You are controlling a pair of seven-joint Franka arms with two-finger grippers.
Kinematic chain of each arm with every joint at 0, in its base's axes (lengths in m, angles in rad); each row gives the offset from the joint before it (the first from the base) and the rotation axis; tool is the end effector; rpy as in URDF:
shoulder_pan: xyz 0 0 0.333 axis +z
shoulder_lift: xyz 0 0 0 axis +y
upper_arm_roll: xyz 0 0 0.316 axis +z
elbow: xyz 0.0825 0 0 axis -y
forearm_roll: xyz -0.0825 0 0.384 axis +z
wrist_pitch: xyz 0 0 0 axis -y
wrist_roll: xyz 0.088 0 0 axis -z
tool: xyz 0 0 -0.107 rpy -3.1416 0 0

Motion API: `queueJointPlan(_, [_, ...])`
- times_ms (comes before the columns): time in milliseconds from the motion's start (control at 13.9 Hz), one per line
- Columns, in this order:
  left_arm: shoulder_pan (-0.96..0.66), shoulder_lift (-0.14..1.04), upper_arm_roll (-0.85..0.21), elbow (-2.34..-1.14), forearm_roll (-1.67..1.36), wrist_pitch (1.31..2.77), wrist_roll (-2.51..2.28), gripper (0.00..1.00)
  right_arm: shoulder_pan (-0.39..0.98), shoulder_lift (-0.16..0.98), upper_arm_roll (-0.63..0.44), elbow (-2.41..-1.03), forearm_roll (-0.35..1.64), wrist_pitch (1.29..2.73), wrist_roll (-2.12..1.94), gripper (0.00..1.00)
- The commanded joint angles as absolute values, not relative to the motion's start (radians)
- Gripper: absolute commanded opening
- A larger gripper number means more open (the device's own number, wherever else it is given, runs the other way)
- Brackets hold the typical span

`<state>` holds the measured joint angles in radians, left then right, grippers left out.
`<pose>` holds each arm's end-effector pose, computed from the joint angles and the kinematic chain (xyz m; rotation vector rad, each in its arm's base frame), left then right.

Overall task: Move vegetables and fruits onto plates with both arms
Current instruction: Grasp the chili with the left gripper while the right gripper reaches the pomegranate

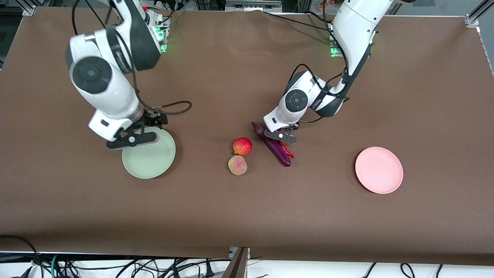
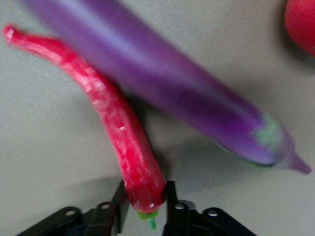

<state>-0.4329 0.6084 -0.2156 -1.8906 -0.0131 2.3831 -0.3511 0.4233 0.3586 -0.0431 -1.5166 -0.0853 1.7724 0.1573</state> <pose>0.4980 -0.3719 0.1787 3.0401 -0.3914 -0.2367 0.6105 0.2398 0.4487 2.9952 0.3707 -0.1100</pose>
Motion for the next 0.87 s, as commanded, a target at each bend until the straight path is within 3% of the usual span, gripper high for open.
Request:
queueJointPlan(0, [-0.446, 0.612, -0.207, -1.890, -0.008, 2.396, -0.357, 0.22, 0.462, 0.414, -0.048, -1.485, -0.024, 1.820, 0.263, 1.00])
queueJointPlan(72, [-0.446, 0.611, -0.207, -1.890, -0.008, 2.395, -0.357, 0.07, 0.472, 0.464, -0.048, -1.473, 0.032, 1.883, 0.331, 1.00])
queueJointPlan(144, [-0.445, 0.601, -0.207, -1.888, -0.008, 2.384, -0.356, 0.00, 0.488, 0.516, -0.048, -1.444, 0.081, 1.931, 0.381, 1.00])
queueJointPlan(433, [-0.411, 0.477, -0.195, -1.868, -0.006, 2.173, -0.344, 0.00, 0.544, 0.740, -0.048, -1.218, 0.233, 1.960, 0.569, 1.00])
queueJointPlan(793, [-0.237, 0.416, -0.193, -1.798, 0.125, 1.967, -0.339, 0.00, 0.627, 0.841, -0.046, -1.190, 0.236, 2.144, 0.756, 1.00])
